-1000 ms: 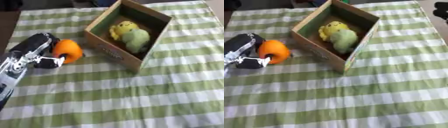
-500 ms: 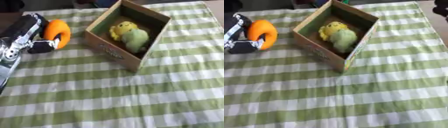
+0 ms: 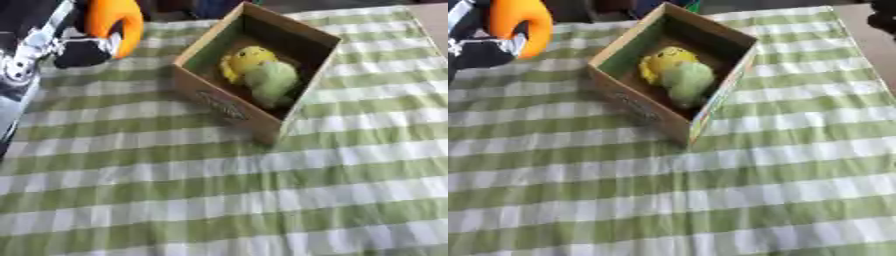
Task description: Pick up objects on the table and place them in the box.
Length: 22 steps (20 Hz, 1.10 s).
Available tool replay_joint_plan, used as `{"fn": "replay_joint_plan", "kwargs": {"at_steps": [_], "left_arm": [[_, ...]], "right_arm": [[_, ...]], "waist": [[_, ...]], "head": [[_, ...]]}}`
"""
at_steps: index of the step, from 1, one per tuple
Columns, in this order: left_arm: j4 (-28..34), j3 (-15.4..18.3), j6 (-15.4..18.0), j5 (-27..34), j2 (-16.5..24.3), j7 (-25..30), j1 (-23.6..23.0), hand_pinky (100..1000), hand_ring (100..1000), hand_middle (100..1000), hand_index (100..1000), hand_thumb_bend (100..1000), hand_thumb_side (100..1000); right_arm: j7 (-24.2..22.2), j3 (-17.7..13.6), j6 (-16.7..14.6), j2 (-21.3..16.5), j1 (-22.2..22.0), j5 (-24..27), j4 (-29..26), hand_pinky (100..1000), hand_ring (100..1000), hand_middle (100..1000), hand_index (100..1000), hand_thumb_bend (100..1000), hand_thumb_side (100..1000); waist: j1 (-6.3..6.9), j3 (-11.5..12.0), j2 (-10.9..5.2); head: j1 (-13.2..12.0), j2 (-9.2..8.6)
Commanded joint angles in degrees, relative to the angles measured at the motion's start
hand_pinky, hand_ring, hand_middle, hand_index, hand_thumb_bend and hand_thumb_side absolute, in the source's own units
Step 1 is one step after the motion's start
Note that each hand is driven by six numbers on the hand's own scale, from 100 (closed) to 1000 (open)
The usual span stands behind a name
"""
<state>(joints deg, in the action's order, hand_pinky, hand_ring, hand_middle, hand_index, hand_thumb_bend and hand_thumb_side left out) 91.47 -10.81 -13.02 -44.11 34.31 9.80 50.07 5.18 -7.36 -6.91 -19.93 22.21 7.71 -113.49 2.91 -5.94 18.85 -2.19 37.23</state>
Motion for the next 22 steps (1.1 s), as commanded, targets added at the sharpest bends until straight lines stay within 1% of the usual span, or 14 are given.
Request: {"fn": "replay_joint_plan", "kwargs": {"at_steps": [1, 7, 8, 9, 12, 14, 16, 20, 22], "left_arm": [[-1.43, 0.52, 0.89, -2.09, -2.02, -2.15, 3.42, 181, 423, 364, 436, 100, 364], [-7.14, -0.08, 2.77, -7.94, -9.63, -6.94, 8.39, 185, 426, 363, 434, 100, 381], [-8.21, -0.07, 3.09, -8.95, -10.96, -7.78, 9.19, 184, 425, 362, 433, 100, 368], [-9.36, -0.07, 3.38, -9.92, -12.28, -8.53, 10.0, 184, 426, 363, 434, 100, 382], [-13.13, -0.27, 4.31, -12.86, -15.39, -10.32, 12.12, 184, 426, 363, 433, 100, 380], [-15.66, -0.4, 4.82, -15.2, -17.53, -11.47, 13.5, 184, 428, 363, 434, 100, 379], [-18.19, -0.53, 5.27, -17.86, -19.2, -12.56, 14.51, 184, 429, 364, 435, 100, 374], [-22.29, -0.41, 5.77, -21.87, -21.54, -14.47, 15.37, 183, 430, 371, 435, 100, 369], [-23.74, -0.56, 6.06, -23.36, -22.37, -15.3, 15.28, 225, 431, 371, 436, 100, 366]], "right_arm": [[0.03, 0.02, -0.12, -1.48, 0.93, 0.53, -1.11, 771, 760, 542, 846, 100, 1000], [-0.27, 0.56, -0.39, -1.01, 2.24, 1.36, -1.11, 770, 760, 544, 845, 100, 1000], [-0.35, 0.64, -0.45, -0.93, 2.48, 1.48, -1.11, 770, 760, 544, 845, 100, 1000], [-0.43, 0.73, -0.49, -0.83, 2.72, 1.61, -1.11, 770, 760, 544, 845, 100, 1000], [-0.7, 0.97, -0.53, -0.54, 3.32, 1.94, -1.11, 770, 760, 544, 845, 100, 1000], [-0.9, 1.16, -0.53, -0.22, 3.8, 2.18, -1.11, 770, 760, 544, 845, 100, 1000], [-1.11, 1.37, -0.55, 0.08, 4.33, 2.41, -1.11, 770, 759, 544, 844, 100, 1000], [-1.31, 1.52, -0.56, 0.53, 4.9, 2.76, -1.11, 769, 759, 543, 844, 100, 1000], [-1.35, 1.56, -0.53, 0.75, 5.08, 2.87, -1.11, 769, 759, 543, 844, 100, 1000]], "waist": [[-0.18, -0.12, -1.53], [-0.48, -1.01, -1.56], [-0.49, -1.3, -1.46], [-0.5, -1.59, -1.33], [-0.47, -2.3, -1.01], [-0.52, -2.87, -0.68], [-0.56, -3.37, -0.39], [-0.52, -4.07, 0.01], [-0.48, -4.32, 0.16]], "head": [[-0.56, 0.25], [-1.82, -0.38], [-2.17, -0.59], [-2.55, -0.79], [-3.47, -1.2], [-4.6, -1.55], [-5.51, -1.82], [-6.18, -2.32], [-6.41, -2.69]]}}
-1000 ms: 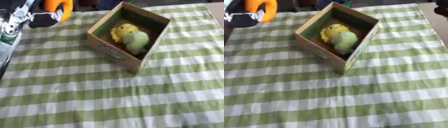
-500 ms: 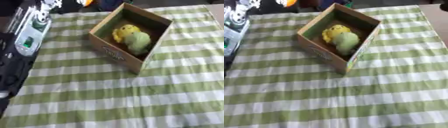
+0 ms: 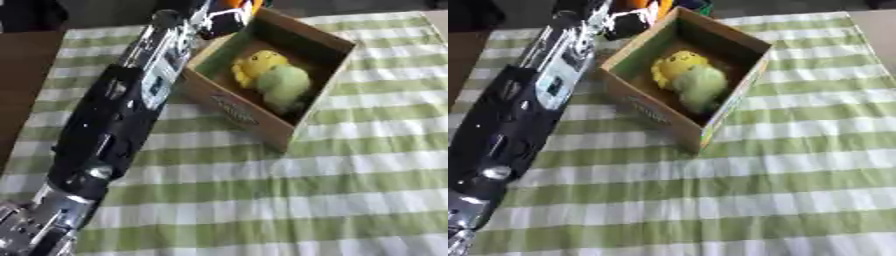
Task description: Pick up objects on the table and place them in the box.
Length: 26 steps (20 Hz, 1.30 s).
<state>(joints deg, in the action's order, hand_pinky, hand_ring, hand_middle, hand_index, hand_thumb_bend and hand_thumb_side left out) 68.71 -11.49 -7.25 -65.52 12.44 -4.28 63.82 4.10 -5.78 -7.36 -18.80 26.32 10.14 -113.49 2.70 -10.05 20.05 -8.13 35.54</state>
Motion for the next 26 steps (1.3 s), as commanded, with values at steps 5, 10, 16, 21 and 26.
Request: {"fn": "replay_joint_plan", "kwargs": {"at_steps": [5, 10, 16, 21, 26], "left_arm": [[-3.98, -0.14, 0.91, -4.42, -1.86, -2.01, 0.88, 255, 433, 372, 437, 100, 353], [-6.34, -0.64, 1.57, -6.7, -2.69, -1.34, 0.03, 257, 461, 375, 441, 100, 332], [-7.58, -1.42, 3.2, -8.61, -3.26, 1.24, -0.83, 295, 502, 403, 512, 100, 294], [-8.28, -1.5, 4.23, -12.93, -3.16, 7.28, -0.77, 405, 618, 557, 702, 100, 261], [-7.49, -1.15, 2.91, -17.74, -3.02, 12.87, -0.64, 575, 828, 788, 915, 307, 467]], "right_arm": [[-0.44, 0.13, -0.03, 0.08, 1.34, 0.66, -1.11, 769, 758, 543, 844, 100, 1000], [-0.61, 0.19, 0.08, 0.26, 1.19, 0.64, -1.11, 769, 758, 542, 845, 100, 1000], [-0.67, 0.24, 0.23, 0.43, 1.03, 0.52, -1.11, 770, 758, 541, 845, 100, 1000], [-0.71, 0.26, 0.33, 0.45, 0.87, 0.44, -1.11, 770, 758, 540, 845, 100, 1000], [-0.74, 0.32, 0.37, 0.46, 0.85, 0.43, -1.11, 769, 757, 540, 845, 100, 1000]], "waist": [[-0.21, -0.71, -0.81], [-0.22, -0.8, -0.64], [-0.12, -0.64, -0.43], [-0.01, -0.54, -0.44], [0.04, -0.58, -0.51]], "head": [[-0.91, -1.72], [-0.92, -2.04], [-0.62, -2.26], [-0.44, -2.25], [-0.26, -2.15]]}}
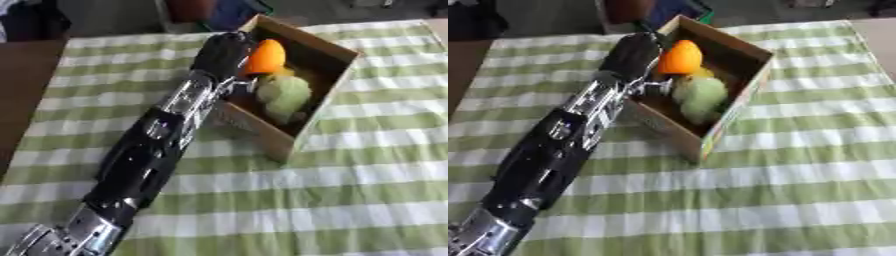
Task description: Pick up objects on the table and place them in the box.
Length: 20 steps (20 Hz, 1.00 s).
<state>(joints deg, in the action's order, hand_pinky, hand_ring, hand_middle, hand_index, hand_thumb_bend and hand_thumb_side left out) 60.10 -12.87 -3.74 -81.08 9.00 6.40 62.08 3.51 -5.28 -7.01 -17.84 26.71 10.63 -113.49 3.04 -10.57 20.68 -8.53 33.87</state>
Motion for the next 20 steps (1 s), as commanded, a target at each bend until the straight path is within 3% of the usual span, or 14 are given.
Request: {"fn": "replay_joint_plan", "kwargs": {"at_steps": [1, 2, 4, 5, 13, 18, 20], "left_arm": [[1.35, 0.31, -1.12, -3.05, 0.49, 2.77, 1.07, 590, 843, 801, 925, 427, 596], [1.49, 0.4, -1.69, -3.77, 0.52, 3.23, 1.01, 603, 861, 816, 935, 566, 735], [1.62, 0.62, -3.08, -4.97, 0.53, 3.74, 0.9, 634, 899, 849, 955, 756, 859], [1.7, 0.7, -3.84, -5.44, 0.56, 3.73, 0.85, 636, 901, 852, 956, 779, 872], [1.78, 0.56, -5.16, -6.1, 0.48, 3.5, 0.74, 636, 901, 852, 956, 779, 872], [6.56, 4.57, -8.11, -3.16, 0.83, 0.55, 2.39, 639, 891, 850, 951, 734, 892], [9.22, 4.65, -9.75, -1.52, 0.85, -1.08, 2.17, 631, 880, 836, 944, 714, 889]], "right_arm": [[-0.15, -0.18, 0.03, -0.56, 0.45, -0.07, -1.11, 769, 757, 540, 845, 100, 1000], [-0.12, -0.18, 0.04, -0.61, 0.49, -0.06, -1.11, 769, 757, 540, 845, 100, 1000], [-0.09, -0.15, -0.02, -0.68, 0.6, -0.01, -1.11, 769, 757, 540, 844, 100, 1000], [-0.08, -0.14, -0.03, -0.67, 0.61, 0.02, -1.11, 769, 757, 540, 844, 100, 1000], [-0.07, -0.13, -0.02, -0.66, 0.6, 0.05, -1.11, 769, 757, 540, 844, 100, 1000], [-0.06, -0.15, 0.11, -0.48, 0.08, -0.09, -1.11, 769, 757, 539, 845, 100, 1000], [-0.04, -0.16, 0.14, -0.49, 0.0, -0.14, -1.11, 769, 757, 539, 845, 100, 1000]], "waist": [[-0.29, -0.08, -1.17], [-0.28, -0.08, -1.19], [-0.29, -0.09, -1.25], [-0.29, -0.09, -1.29], [-0.29, -0.08, -1.33], [-0.73, 0.08, -1.46], [-0.77, 0.19, -1.49]], "head": [[0.21, -0.44], [0.27, -0.41], [0.33, -0.3], [0.36, -0.21], [0.4, -0.11], [0.87, 0.55], [0.9, 0.55]]}}
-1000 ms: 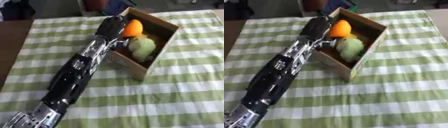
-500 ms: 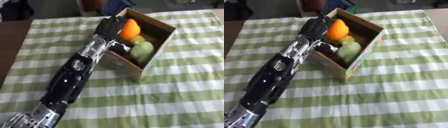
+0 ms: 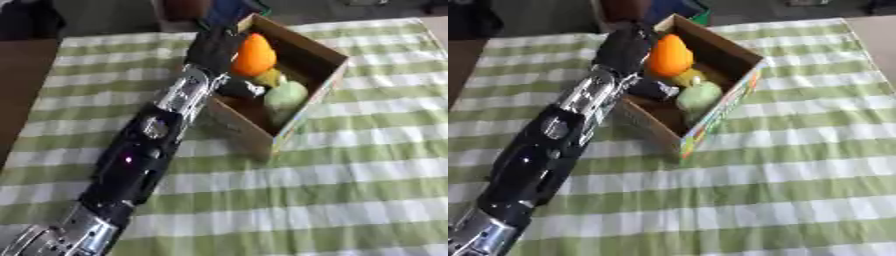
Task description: Pick up objects on the table and place them in the box.
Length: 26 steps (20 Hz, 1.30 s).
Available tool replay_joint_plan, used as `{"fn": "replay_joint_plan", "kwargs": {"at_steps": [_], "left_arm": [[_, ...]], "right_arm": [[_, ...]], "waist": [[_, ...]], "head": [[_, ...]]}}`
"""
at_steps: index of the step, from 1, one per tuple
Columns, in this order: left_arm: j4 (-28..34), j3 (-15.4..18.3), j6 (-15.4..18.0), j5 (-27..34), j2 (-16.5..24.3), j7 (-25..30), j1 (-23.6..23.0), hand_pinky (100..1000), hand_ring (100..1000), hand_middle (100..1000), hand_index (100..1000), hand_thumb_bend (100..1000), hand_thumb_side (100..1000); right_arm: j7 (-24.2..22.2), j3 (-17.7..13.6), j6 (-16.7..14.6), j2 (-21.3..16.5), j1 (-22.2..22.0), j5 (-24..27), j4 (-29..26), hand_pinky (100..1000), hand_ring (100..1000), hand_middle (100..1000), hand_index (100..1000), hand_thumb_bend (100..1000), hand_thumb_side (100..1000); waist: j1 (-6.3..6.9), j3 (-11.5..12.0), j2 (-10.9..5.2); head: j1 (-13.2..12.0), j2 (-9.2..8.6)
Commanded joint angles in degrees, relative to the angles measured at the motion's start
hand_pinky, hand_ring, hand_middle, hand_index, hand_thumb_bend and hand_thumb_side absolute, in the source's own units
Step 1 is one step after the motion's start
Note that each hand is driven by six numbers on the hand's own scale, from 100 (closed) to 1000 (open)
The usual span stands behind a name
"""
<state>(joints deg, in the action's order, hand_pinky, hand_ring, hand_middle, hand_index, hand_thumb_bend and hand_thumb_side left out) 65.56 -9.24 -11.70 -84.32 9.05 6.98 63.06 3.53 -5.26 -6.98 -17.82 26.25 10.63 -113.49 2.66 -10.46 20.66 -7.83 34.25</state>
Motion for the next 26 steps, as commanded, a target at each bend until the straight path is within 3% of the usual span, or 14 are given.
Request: {"fn": "replay_joint_plan", "kwargs": {"at_steps": [1, 7, 14, 18, 19, 26], "left_arm": [[5.12, 0.91, -2.62, 2.55, 0.78, -2.5, 1.17, 621, 866, 815, 931, 686, 879], [13.23, -0.31, -7.17, 7.54, 1.05, -7.49, 0.08, 612, 848, 799, 933, 669, 835], [21.33, -0.94, -8.72, 13.3, 1.82, -13.26, -1.54, 606, 823, 766, 896, 608, 821], [26.56, 0.59, -10.45, 16.61, 2.32, -16.57, -2.83, 587, 788, 725, 877, 430, 868], [27.88, 1.12, -11.13, 17.42, 2.43, -17.38, -3.34, 585, 776, 711, 873, 341, 903], [37.07, 3.75, -16.57, 23.08, 5.47, -20.3, -7.31, 563, 738, 662, 851, 198, 957]], "right_arm": [[-0.07, -0.16, 0.12, -0.51, 0.44, -0.17, -1.11, 769, 757, 539, 845, 100, 1000], [-0.1, -0.05, 0.08, -0.52, 0.45, -0.17, -1.11, 769, 758, 539, 844, 100, 1000], [0.03, -0.15, 0.02, -0.66, 0.35, -0.24, -1.11, 769, 758, 539, 844, 100, 1000], [0.52, -0.43, -0.18, -1.0, 0.36, -0.26, -1.11, 767, 758, 541, 844, 100, 1000], [0.71, -0.53, -0.24, -1.12, 0.36, -0.27, -1.11, 767, 758, 542, 843, 100, 1000], [1.83, -0.92, -0.7, -1.72, 0.31, -0.29, -1.11, 764, 758, 545, 841, 100, 1000]], "waist": [[-0.43, 0.11, -1.49], [-0.64, 0.1, -1.52], [-0.71, 0.67, -1.75], [-0.68, 1.37, -2.2], [-0.66, 1.6, -2.37], [-0.53, 2.44, -3.66]], "head": [[0.23, 0.13], [0.24, -0.17], [0.66, 0.27], [1.9, 1.21], [2.33, 1.48], [4.97, 2.74]]}}
